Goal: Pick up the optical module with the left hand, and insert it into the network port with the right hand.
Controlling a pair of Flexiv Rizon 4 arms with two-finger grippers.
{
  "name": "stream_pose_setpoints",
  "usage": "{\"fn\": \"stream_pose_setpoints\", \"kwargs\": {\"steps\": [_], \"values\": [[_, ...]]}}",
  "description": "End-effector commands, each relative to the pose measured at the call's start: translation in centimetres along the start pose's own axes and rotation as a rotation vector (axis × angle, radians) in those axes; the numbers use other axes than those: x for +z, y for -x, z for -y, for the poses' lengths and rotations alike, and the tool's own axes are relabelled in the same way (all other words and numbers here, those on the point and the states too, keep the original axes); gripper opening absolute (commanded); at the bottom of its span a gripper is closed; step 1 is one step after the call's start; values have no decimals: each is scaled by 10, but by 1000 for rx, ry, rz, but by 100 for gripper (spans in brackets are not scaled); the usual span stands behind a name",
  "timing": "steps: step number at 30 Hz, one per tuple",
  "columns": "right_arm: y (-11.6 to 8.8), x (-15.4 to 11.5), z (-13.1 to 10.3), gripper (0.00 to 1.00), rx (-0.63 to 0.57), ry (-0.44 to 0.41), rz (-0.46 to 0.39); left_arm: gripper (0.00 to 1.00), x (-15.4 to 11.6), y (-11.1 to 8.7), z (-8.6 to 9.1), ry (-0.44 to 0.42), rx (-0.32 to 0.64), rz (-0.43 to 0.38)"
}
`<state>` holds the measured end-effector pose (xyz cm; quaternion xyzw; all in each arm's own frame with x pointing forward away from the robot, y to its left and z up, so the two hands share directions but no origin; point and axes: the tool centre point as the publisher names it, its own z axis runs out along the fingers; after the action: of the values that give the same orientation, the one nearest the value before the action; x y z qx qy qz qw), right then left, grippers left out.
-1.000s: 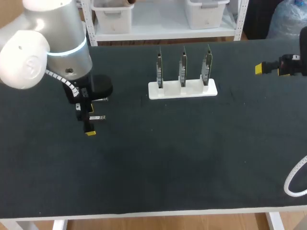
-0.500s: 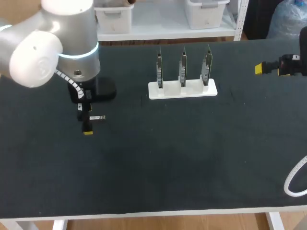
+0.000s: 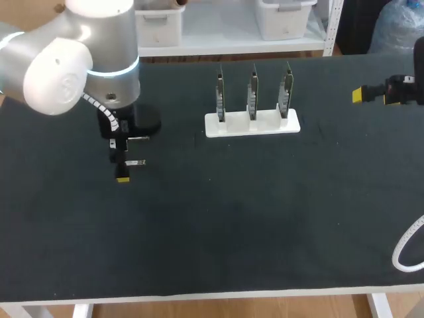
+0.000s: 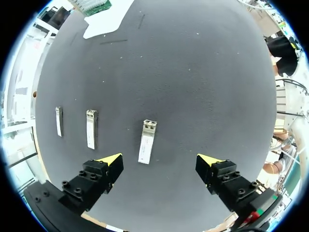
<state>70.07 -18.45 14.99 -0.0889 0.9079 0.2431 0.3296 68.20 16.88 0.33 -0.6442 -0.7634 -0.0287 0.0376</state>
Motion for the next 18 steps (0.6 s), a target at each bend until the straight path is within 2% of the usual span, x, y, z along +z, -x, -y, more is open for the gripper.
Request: {"fn": "stream_pose_setpoints", "kwargs": {"steps": [1,10,18], "values": [[0,-1,-1,100,1,-4,0,100,5,-4,-5,4,2,20],[0,-1,-1,100,1,-4,0,100,4,-2,-10,-1,29,44],[0,-1,-1,100,1,-4,0,100,14,10,-2,-47,61,27]]}}
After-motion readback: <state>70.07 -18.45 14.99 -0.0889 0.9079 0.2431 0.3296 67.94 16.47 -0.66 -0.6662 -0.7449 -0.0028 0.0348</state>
